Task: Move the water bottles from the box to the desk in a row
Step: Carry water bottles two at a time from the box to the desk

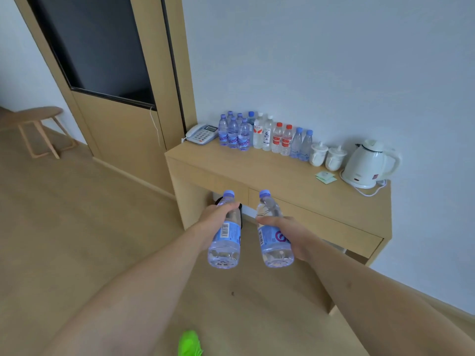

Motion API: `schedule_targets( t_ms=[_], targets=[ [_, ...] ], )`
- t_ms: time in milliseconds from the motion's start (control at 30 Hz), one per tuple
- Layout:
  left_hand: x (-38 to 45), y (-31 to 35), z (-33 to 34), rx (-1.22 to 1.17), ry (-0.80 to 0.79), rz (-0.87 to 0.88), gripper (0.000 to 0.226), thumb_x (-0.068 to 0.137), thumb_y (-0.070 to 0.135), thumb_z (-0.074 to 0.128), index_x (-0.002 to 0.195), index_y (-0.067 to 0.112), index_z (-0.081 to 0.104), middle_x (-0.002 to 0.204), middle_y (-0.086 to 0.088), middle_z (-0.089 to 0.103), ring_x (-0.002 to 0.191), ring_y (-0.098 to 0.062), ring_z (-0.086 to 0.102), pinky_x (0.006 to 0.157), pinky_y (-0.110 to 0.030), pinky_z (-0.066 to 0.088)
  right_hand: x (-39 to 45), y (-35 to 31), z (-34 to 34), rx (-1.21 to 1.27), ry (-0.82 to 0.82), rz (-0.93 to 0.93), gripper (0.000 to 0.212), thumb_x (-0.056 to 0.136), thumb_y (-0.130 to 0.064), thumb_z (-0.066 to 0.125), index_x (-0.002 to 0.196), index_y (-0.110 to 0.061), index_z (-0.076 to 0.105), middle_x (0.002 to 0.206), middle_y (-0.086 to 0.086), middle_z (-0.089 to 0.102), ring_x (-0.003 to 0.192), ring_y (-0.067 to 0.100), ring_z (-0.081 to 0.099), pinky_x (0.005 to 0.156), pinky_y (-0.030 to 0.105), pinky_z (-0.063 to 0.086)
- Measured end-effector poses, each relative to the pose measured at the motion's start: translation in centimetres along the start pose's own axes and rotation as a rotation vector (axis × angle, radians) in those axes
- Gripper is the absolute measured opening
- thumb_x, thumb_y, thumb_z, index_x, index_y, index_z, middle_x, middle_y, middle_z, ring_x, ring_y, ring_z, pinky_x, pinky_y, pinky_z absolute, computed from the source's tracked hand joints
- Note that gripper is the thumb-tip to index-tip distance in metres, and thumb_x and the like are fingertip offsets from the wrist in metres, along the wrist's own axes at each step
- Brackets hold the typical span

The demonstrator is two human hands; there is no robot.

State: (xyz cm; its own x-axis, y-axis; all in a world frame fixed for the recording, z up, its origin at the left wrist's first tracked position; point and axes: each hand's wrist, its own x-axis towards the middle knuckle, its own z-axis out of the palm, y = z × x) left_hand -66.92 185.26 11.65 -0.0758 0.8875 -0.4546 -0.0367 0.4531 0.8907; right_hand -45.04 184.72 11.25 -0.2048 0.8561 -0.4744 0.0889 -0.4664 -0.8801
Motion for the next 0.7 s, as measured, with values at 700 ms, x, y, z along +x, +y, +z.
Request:
schedule_targets(
  t_ms=[700],
  targets=[
    [32.5, 15.1, -5.8, 0.140, -0.230, -0.032, 0.048, 0.079, 0.045, 0.080, 0.106, 0.009, 0.064, 0.089, -0.019, 0.077, 0.066, -0.028, 0.073, 0.062, -0.035, 0.059, 29.2, -13.2, 4.2, 0.310, 0.260, 0.055, 0.061, 0.084, -0.060, 0.072, 0.115, -0.008, 0.066, 0.091, 0.016, 0.071, 0.071, 0.031, 0.069, 0.065, 0.038, 0.058]
  ],
)
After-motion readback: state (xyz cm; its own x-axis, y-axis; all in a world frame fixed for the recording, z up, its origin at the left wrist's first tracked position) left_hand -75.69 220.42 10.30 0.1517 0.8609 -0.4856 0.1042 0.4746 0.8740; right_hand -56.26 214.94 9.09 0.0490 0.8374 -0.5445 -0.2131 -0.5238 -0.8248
